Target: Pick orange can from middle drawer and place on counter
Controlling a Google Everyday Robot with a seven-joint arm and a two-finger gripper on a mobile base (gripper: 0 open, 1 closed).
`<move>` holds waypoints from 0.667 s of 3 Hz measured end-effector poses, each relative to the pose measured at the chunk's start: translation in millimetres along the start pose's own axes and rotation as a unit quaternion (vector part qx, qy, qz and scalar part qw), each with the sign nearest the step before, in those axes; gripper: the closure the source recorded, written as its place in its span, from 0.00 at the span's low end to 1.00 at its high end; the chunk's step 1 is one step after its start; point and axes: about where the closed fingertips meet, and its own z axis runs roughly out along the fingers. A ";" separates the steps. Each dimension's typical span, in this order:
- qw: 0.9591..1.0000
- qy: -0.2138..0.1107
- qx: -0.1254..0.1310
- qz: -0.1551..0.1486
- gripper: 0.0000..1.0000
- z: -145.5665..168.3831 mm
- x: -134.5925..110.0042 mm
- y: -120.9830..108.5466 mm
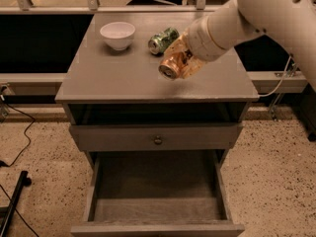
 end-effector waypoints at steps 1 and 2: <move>0.995 0.030 -0.090 0.039 1.00 18.2 46.8 16.5; 0.978 0.005 -0.208 0.032 0.74 72.6 50.5 25.6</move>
Offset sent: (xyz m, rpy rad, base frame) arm 0.0806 0.0331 -0.0984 -0.5084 0.4467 -0.0137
